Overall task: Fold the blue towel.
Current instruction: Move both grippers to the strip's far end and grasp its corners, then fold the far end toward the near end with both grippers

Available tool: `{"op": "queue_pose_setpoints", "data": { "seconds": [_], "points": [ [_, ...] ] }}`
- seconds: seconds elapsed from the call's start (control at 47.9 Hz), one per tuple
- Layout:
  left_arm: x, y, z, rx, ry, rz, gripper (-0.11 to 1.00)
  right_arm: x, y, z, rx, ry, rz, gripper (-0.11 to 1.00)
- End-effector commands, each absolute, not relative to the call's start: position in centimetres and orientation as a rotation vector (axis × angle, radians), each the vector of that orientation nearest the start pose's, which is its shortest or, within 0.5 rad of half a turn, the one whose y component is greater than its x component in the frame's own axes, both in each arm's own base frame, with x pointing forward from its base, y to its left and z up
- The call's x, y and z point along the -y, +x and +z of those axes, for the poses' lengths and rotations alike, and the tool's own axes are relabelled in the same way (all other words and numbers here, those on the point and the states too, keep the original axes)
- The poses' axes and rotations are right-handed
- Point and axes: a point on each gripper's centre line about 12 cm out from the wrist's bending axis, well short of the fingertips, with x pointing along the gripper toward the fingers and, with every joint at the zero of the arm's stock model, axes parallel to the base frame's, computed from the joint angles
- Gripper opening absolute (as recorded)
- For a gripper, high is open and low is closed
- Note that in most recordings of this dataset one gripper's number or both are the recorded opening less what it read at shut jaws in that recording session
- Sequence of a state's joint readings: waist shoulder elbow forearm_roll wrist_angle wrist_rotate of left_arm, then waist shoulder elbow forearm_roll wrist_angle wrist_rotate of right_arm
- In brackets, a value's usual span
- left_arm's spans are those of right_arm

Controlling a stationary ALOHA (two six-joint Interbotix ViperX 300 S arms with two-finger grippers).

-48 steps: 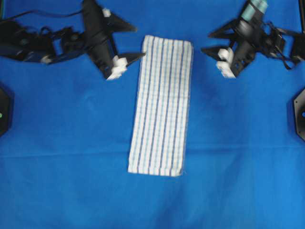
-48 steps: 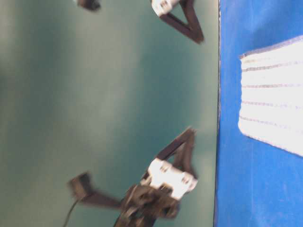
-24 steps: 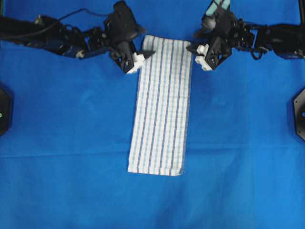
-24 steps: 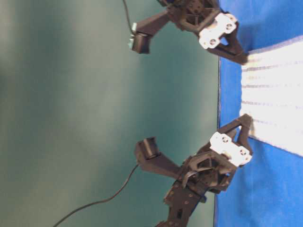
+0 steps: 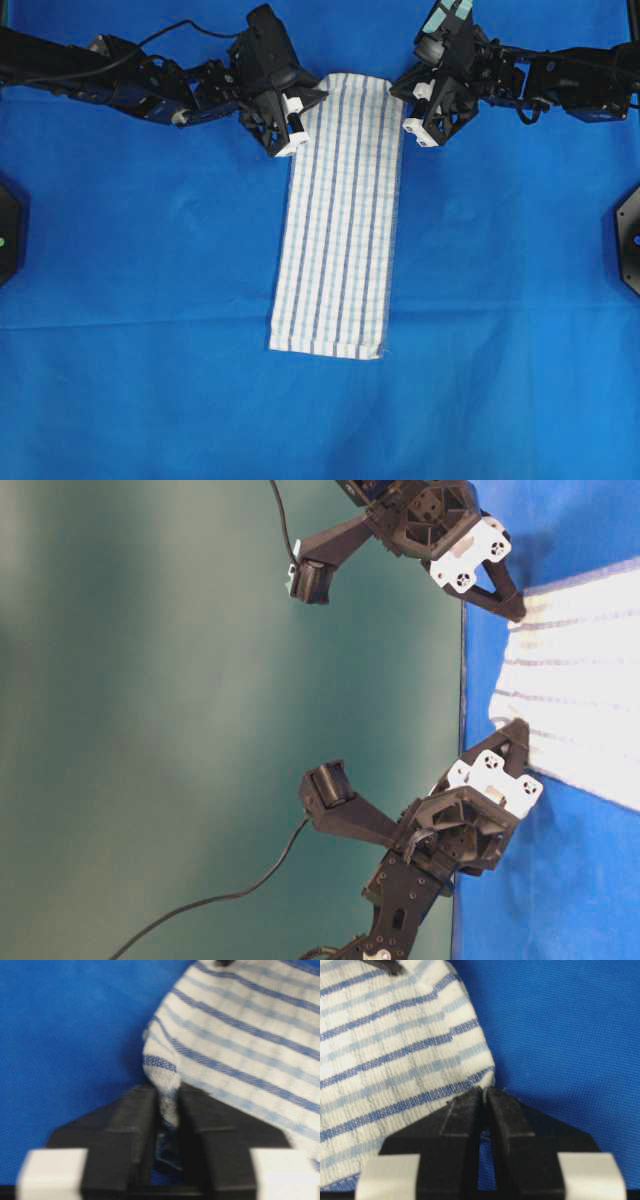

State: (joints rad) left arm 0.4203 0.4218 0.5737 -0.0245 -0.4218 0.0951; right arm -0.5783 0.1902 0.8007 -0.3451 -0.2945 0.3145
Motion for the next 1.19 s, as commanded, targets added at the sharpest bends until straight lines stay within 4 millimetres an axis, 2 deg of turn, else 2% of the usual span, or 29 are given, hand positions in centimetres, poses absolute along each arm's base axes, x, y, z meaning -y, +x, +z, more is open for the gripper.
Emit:
{"op": "queue_pose_setpoints", "data": {
  "seconds": [0.0, 0.272, 0.627, 0.836, 0.961, 1.17],
  "points": [
    [-18.1, 39.7, 6.1, -0.586, -0.052, 0.402, 0.03, 19.4, 32.0, 9.1, -0.651, 0.210, -0.451, 0.05],
    [-18.1, 39.7, 6.7, -0.576, -0.050, 0.403, 0.03, 19.5, 32.1, 9.3, -0.645, 0.206, -0.450, 0.05],
    [-20.3, 39.8, 8.5, -0.522, -0.052, 0.450, 0.03, 21.7, 32.1, 10.8, -0.607, 0.177, -0.493, 0.05],
    [-20.8, 39.9, 9.9, -0.490, -0.051, 0.464, 0.03, 22.0, 32.1, 11.9, -0.587, 0.153, -0.498, 0.05],
    [-20.1, 39.7, 10.9, -0.478, -0.053, 0.454, 0.03, 21.7, 32.0, 12.8, -0.572, 0.150, -0.498, 0.05],
    [-17.0, 39.0, 13.2, -0.447, -0.057, 0.404, 0.03, 18.7, 32.2, 14.9, -0.536, 0.126, -0.440, 0.05]
  ]
}}
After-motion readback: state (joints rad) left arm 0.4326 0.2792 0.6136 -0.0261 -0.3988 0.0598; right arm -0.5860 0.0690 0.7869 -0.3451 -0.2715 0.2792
